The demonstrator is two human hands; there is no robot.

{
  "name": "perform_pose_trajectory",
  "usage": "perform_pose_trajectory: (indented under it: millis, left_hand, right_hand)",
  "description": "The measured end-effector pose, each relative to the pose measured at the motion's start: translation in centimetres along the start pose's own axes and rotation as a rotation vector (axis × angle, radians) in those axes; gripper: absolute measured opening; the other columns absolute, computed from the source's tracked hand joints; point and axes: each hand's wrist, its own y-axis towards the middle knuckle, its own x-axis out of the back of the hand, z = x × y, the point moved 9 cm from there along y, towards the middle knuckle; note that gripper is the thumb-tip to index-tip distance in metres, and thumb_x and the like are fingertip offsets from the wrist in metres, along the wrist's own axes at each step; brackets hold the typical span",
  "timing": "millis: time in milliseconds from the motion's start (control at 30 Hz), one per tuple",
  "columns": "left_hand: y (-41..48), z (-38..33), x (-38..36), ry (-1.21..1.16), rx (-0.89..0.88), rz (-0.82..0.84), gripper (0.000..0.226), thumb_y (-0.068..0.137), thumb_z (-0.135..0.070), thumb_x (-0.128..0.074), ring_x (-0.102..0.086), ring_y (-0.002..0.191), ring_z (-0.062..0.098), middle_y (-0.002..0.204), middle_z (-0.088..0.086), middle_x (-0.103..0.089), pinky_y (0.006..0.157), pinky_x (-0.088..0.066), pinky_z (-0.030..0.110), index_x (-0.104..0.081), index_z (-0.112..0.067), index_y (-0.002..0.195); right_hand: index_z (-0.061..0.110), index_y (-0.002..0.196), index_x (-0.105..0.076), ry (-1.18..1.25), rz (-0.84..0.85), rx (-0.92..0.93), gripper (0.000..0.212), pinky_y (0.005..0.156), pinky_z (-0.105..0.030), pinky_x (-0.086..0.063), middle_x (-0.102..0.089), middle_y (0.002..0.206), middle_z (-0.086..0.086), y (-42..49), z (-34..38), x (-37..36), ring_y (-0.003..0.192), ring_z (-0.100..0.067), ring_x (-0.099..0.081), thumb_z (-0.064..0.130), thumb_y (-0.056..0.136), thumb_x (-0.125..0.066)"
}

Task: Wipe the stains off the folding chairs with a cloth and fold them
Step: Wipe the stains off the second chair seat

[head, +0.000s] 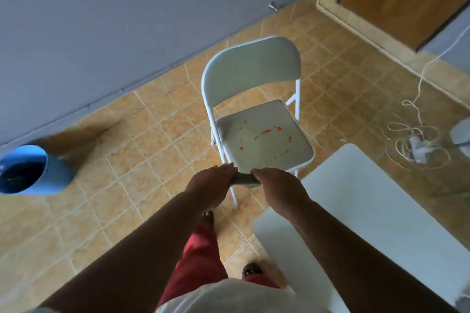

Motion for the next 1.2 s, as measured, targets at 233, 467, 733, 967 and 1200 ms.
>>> perform_pose_trajectory:
  millis: [233, 467, 733, 967, 1200]
  left_hand:
    - [9.8, 3.2, -2.8, 0.073, -0.212, 0.169, 0.048, 0.103, -0.029, -0.037, -0.035, 0.142, 0.019, 0.159, -0.008, -0.029, 0.114, -0.034, 0.037, -0.032, -0.027, 0.15]
    - [20.6, 5.6, -10.1, 0.091, -0.27, 0.228, 0.052, 0.101, -0.016, -0.038, -0.029, 0.145, 0.025, 0.161, -0.001, -0.025, 0.118, -0.029, 0.04, -0.028, -0.021, 0.152]
    - [27.9, 7.1, -20.9, 0.093, -0.328, 0.03, 0.053, 0.083, -0.004, -0.068, -0.056, 0.125, 0.035, 0.139, 0.019, -0.055, 0.105, -0.044, 0.041, -0.055, 0.0, 0.134]
    - [24.7, 8.7, -27.7, 0.184, -0.325, 0.046, 0.07, 0.087, -0.02, -0.043, -0.018, 0.148, 0.035, 0.16, 0.02, -0.019, 0.119, -0.022, 0.051, -0.023, 0.001, 0.151]
    - [24.6, 9.2, -27.0, 0.088, -0.278, -0.009, 0.074, 0.091, -0.03, -0.054, -0.017, 0.148, 0.035, 0.16, 0.021, -0.02, 0.118, -0.026, 0.05, -0.024, 0.001, 0.15]
  right_hand:
    - [0.029, 0.132, -0.048, 0.059, 0.06, -0.306, 0.045, 0.09, -0.035, -0.052, -0.064, 0.12, 0.002, 6.3, -4.7, -5.1, 0.109, -0.02, -0.061, 0.013, 0.091, -0.052]
    - [0.025, 0.133, -0.05, 0.066, 0.067, -0.4, 0.046, 0.092, -0.036, -0.051, -0.064, 0.122, -0.002, 13.3, -11.9, -12.6, 0.111, -0.023, -0.06, 0.011, 0.089, -0.056]
    - [0.007, 0.116, -0.065, -0.061, -0.103, -0.312, 0.043, 0.083, -0.041, -0.055, -0.07, 0.108, -0.014, 18.3, -19.0, -23.9, 0.097, -0.036, -0.065, 0.001, 0.074, -0.061]
    - [0.004, 0.128, -0.056, -0.145, -0.187, -0.289, 0.046, 0.105, -0.046, -0.04, -0.057, 0.132, -0.018, 14.5, -17.7, -31.0, 0.127, -0.037, -0.048, 0.008, 0.083, -0.059]
    - [0.014, 0.139, -0.047, -0.087, -0.082, -0.05, 0.047, 0.112, -0.051, -0.028, -0.042, 0.148, -0.009, 17.1, -16.1, -31.9, 0.14, -0.033, -0.031, 0.022, 0.093, -0.041]
